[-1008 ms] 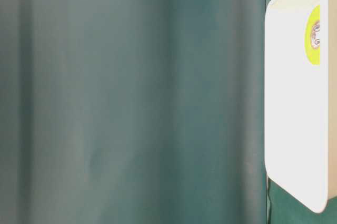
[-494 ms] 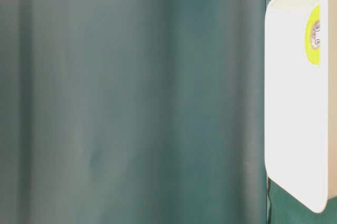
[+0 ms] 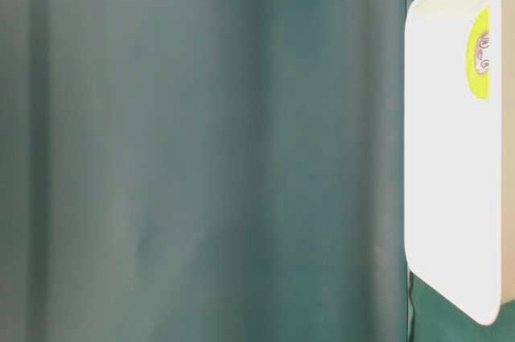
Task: Put the tape into the white case with the left arm.
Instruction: 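Lower the left gripper and grasp the white tape roll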
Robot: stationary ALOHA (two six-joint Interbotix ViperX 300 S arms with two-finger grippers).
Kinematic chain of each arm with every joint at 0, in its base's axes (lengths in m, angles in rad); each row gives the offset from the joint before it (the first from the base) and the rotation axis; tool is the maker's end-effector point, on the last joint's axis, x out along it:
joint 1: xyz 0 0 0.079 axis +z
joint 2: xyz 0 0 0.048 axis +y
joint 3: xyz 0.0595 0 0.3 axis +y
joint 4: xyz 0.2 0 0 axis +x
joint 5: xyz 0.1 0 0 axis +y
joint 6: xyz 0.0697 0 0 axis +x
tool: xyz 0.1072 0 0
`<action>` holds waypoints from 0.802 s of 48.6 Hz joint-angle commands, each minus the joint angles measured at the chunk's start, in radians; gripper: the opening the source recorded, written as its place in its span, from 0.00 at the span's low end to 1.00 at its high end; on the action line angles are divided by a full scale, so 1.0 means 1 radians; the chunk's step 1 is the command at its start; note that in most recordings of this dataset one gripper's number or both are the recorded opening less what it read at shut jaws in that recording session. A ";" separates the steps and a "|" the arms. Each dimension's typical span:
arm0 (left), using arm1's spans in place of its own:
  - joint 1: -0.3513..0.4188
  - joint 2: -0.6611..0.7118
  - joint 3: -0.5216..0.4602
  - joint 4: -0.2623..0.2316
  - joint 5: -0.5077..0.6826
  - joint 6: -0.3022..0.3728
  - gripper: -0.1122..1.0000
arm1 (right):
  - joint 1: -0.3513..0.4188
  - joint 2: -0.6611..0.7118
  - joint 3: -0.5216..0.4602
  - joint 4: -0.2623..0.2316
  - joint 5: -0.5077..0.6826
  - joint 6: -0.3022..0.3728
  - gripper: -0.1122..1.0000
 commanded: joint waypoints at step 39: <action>-0.014 -0.241 -0.069 -0.002 0.152 0.003 0.31 | -0.002 0.011 -0.012 -0.002 -0.011 0.002 0.02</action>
